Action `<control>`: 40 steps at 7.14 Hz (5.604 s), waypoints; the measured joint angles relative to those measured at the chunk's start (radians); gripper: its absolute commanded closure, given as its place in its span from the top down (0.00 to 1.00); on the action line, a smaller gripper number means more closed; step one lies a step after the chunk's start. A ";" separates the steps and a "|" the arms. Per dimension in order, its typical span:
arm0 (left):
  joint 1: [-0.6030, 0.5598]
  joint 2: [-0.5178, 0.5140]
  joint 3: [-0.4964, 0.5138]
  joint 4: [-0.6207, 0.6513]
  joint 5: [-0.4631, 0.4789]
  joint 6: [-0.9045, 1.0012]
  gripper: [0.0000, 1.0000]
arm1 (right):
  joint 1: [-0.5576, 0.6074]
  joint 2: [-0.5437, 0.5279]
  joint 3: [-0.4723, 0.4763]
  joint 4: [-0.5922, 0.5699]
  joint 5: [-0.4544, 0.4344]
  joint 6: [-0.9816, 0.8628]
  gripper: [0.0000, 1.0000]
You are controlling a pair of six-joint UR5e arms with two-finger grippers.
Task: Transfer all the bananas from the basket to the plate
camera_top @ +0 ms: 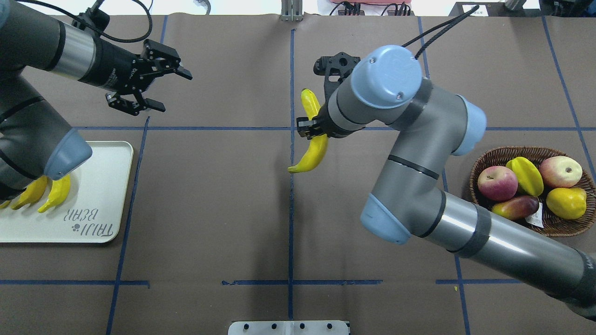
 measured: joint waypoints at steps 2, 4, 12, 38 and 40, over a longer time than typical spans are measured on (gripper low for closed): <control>0.071 -0.061 0.008 0.001 0.048 0.040 0.96 | -0.034 0.088 -0.063 -0.002 -0.019 -0.081 0.01; 0.106 -0.083 0.020 0.007 0.068 0.131 0.93 | -0.055 0.119 -0.069 -0.002 -0.022 -0.148 0.01; 0.204 -0.150 0.095 0.015 0.205 0.079 0.00 | -0.084 0.150 -0.059 0.000 -0.053 -0.145 0.10; -0.325 0.412 0.113 0.260 -0.041 1.031 1.00 | 0.317 -0.258 0.180 -0.249 0.218 -0.541 0.99; -0.444 0.402 0.108 0.481 -0.048 1.449 1.00 | 0.442 -0.371 0.189 -0.252 0.297 -0.767 0.99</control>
